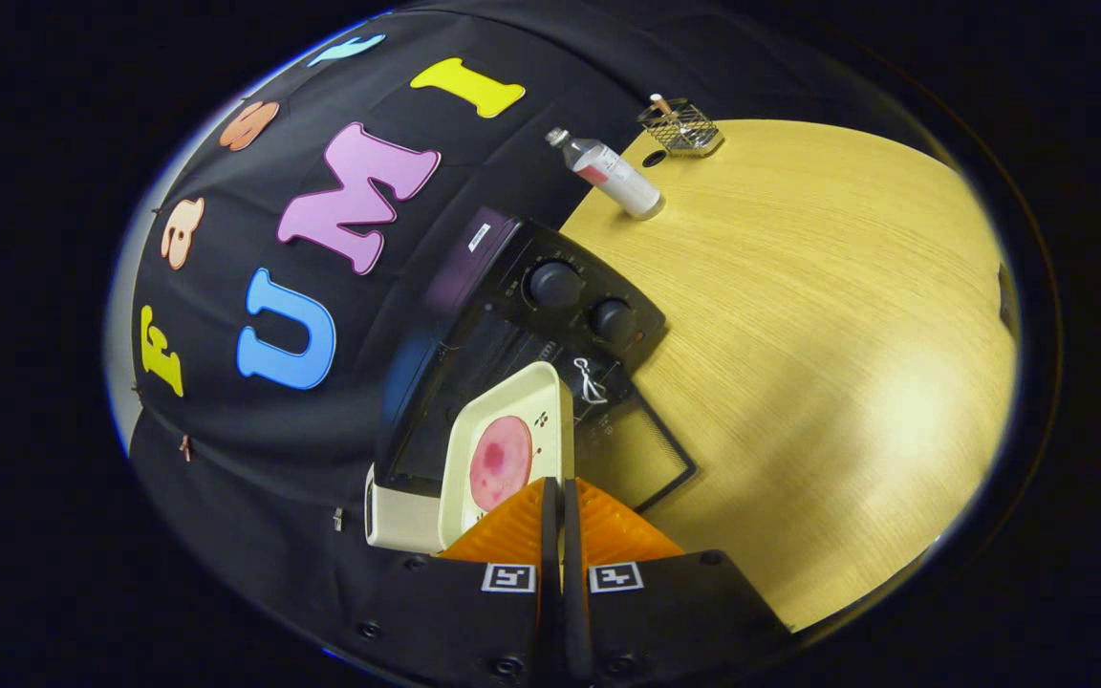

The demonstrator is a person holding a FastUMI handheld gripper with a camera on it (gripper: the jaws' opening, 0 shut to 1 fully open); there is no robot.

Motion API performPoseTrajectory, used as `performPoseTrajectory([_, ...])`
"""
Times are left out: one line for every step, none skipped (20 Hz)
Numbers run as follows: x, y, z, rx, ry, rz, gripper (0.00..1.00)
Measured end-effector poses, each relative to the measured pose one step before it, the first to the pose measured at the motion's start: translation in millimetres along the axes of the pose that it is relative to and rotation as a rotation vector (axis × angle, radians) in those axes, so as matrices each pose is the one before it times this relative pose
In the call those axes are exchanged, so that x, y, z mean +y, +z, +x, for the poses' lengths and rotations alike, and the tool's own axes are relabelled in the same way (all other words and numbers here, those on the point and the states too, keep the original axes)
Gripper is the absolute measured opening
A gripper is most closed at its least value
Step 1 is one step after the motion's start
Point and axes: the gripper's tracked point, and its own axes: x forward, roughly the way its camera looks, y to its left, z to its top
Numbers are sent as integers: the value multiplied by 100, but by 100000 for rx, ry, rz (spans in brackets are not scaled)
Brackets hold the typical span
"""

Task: Open the toaster oven, put the food inside, and close the toaster oven door.

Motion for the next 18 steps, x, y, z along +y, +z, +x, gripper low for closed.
performPoseTrajectory([229, -2, 785, -459, -480, 391, 6])
performPoseTrajectory([299, -32, 820, -786, -161, 806, 6])
performPoseTrajectory([182, 116, 919, -917, -367, 759, 6])
performPoseTrajectory([225, 88, 920, -1047, -499, 1072, 6])
performPoseTrajectory([167, 78, 992, -600, -547, 1319, 6])
performPoseTrajectory([121, 150, 947, -550, -1060, 1329, 6])
performPoseTrajectory([257, 232, 938, -912, -382, 1295, 6])
performPoseTrajectory([298, 239, 702, -1333, -17, 821, 6])
performPoseTrajectory([373, 203, 748, -1206, 346, 460, 6])
performPoseTrajectory([379, 54, 631, -915, 322, 365, 6])
performPoseTrajectory([397, 124, 693, -977, 321, 690, 6])
performPoseTrajectory([236, 14, 618, -612, -78, 629, 6])
performPoseTrajectory([222, -112, 613, -277, 113, 541, 6])
performPoseTrajectory([164, -143, 455, -23, -174, 380, 6])
performPoseTrajectory([28, -183, 490, -26, -519, 235, 6])
performPoseTrajectory([117, -135, 402, 115, -252, -71, 6])
performPoseTrajectory([106, -161, 461, 228, -4, -178, 6])
performPoseTrajectory([67, -173, 370, 88, -202, -178, 6])
